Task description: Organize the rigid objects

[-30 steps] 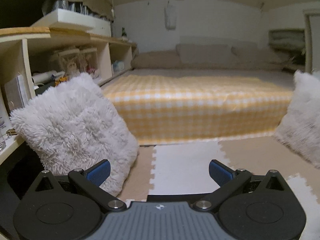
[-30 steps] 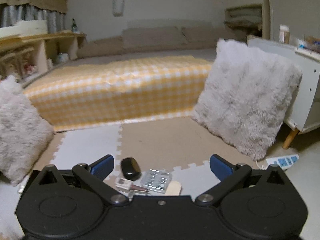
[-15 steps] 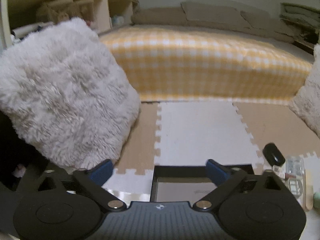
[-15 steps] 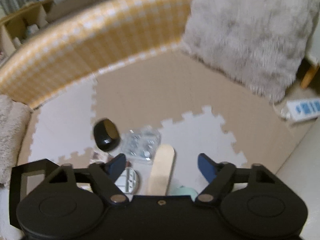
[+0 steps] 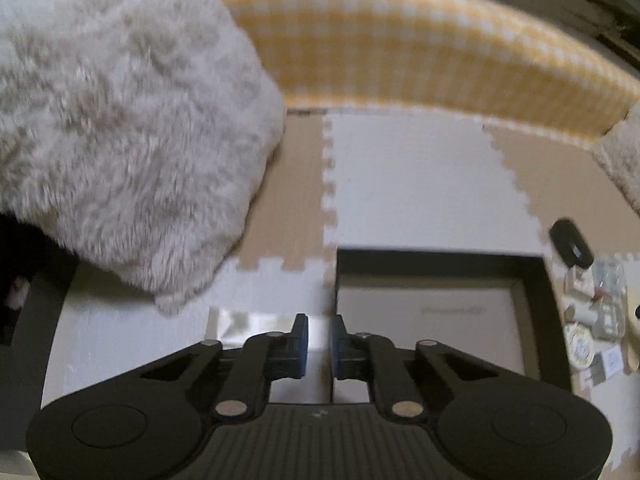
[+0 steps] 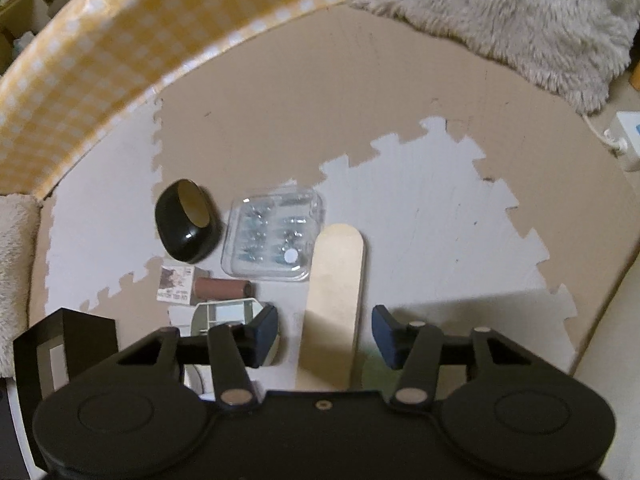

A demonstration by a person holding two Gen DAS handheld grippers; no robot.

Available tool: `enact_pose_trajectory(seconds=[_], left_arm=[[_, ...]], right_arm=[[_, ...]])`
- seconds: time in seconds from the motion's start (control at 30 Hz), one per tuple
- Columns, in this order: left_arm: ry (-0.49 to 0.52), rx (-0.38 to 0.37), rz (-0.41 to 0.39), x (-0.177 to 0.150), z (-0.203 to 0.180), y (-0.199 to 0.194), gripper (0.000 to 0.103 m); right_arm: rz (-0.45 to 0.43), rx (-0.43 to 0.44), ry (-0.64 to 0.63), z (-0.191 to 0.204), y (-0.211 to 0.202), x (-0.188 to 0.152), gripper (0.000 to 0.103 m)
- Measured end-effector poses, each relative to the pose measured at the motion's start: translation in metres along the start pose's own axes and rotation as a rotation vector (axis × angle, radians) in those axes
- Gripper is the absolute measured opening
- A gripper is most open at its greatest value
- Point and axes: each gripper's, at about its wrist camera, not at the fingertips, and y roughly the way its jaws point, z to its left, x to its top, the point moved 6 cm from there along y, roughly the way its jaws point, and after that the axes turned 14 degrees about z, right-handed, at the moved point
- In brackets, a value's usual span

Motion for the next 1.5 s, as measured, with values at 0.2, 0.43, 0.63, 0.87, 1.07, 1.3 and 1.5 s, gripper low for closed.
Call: enact_pose_trajectory(seconds=[0.2,0.43,0.63,0.87,1.07,1.3,1.5], left_arm=[[0.017,-0.016,0.108,-0.009,0.005,0.021,0.011],[0.025,-0.016,0.17,-0.013,0.004,0.037,0.009],[0.0,-0.032,0.144,-0.01,0.006,0.031,0.008],[-0.027,-0.053,0.113,-0.007,0.01,0.021,0.01],[-0.053,-0.061,0.093,-0.007,0.014,0.014,0.035],[-0.012,-0.084,0.106,-0.008,0.0,0.017,0.036],[-0.01,-0.085,0.16,-0.01,-0.001,0.031,0.009]], right_arm=[[0.043,-0.009,0.022,0.006,0.018,0.001,0.054],[0.043,-0.019,0.046,0.006,0.018,0.001,0.044],[0.076,-0.031,0.078,-0.002,0.023,0.0,0.037],[0.078,-0.052,0.054,0.001,0.025,-0.001,0.037],[0.078,-0.052,0.054,0.001,0.025,-0.001,0.037],[0.076,-0.062,0.038,0.002,0.026,0.0,0.036],[0.072,-0.076,0.029,0.002,0.026,0.001,0.035]])
